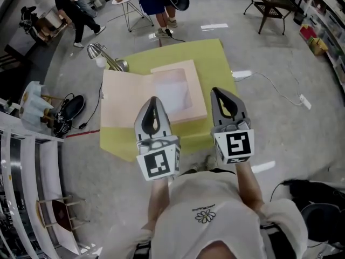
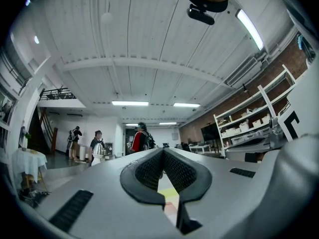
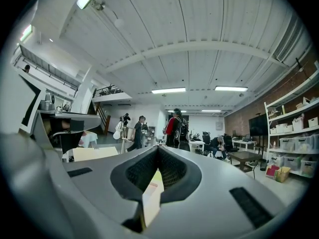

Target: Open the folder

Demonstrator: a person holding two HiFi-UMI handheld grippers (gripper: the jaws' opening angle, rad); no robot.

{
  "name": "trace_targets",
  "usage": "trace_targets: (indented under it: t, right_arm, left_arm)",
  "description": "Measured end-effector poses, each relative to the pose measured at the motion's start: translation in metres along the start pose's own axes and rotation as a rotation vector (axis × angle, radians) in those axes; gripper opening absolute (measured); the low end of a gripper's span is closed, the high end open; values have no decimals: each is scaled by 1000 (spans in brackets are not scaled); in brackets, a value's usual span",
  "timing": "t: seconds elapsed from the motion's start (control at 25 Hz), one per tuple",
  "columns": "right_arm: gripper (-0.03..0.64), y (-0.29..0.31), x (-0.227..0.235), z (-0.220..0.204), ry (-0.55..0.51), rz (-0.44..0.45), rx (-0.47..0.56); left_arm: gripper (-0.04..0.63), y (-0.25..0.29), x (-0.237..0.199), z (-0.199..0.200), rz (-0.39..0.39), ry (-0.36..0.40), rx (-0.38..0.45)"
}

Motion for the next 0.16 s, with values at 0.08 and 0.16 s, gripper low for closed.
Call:
trace_targets:
  t: [0.08, 0.16]
  right_arm:
    - [12, 1, 2, -1, -30, 4, 0]
    - [12, 2, 4, -2, -81, 12, 4]
  left_arm:
    - [15, 2, 3, -1, -2, 1, -3]
    - [15, 4, 6, -3, -5, 2, -5]
Point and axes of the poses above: the fingertips, and each gripper's own axes: y forward along the fingers, x to its right, z out of its top, the point moved 2 cm from there along -y, backward along the fingers, and after that the axes turned 8 degrees about x, right-handed, at the moved point
